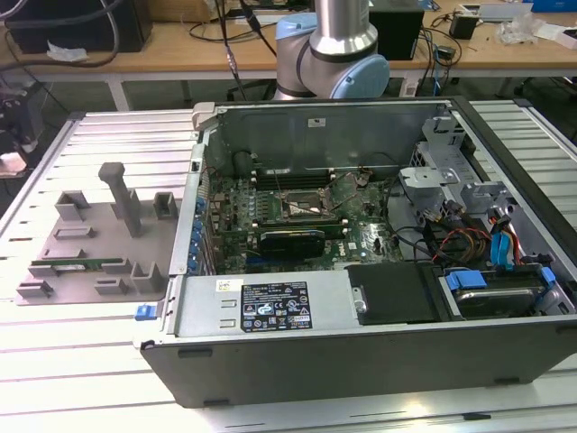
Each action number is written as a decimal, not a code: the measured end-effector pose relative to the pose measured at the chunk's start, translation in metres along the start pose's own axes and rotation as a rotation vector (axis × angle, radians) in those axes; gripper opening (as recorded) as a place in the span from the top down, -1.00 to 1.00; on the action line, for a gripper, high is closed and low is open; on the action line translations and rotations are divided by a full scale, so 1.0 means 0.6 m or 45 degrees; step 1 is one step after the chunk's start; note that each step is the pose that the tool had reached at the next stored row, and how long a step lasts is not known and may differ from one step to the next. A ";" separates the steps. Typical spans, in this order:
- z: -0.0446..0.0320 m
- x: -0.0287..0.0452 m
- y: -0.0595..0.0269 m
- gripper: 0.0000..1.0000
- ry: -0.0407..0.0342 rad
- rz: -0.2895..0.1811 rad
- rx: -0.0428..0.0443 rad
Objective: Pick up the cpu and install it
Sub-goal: 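Pick up the cpu and move it towards the insertion slot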
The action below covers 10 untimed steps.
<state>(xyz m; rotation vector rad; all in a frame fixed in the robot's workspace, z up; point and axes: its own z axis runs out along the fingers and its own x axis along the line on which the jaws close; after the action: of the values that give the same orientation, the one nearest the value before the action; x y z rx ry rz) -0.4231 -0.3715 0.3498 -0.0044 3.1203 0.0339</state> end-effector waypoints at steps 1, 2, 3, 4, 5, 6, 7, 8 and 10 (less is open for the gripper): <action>-0.003 0.000 0.000 -0.09 0.0000 0.000 0.000; -0.006 0.000 0.000 -0.09 -0.0001 0.000 0.000; -0.010 0.000 0.000 -0.09 -0.0001 0.000 0.000; -0.014 0.000 0.000 -0.09 0.0000 0.000 0.000; -0.021 0.000 0.000 -0.09 -0.0002 0.000 0.000; -0.028 -0.001 0.001 -0.09 -0.0003 0.000 0.000; -0.032 -0.001 0.001 -0.09 -0.0002 0.000 0.000; -0.036 -0.001 0.001 -0.09 -0.0003 0.000 0.000; -0.048 -0.001 0.001 -0.09 -0.0004 0.000 0.000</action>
<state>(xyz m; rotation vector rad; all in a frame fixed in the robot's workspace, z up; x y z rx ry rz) -0.4230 -0.3715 0.3783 -0.0044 3.1200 0.0339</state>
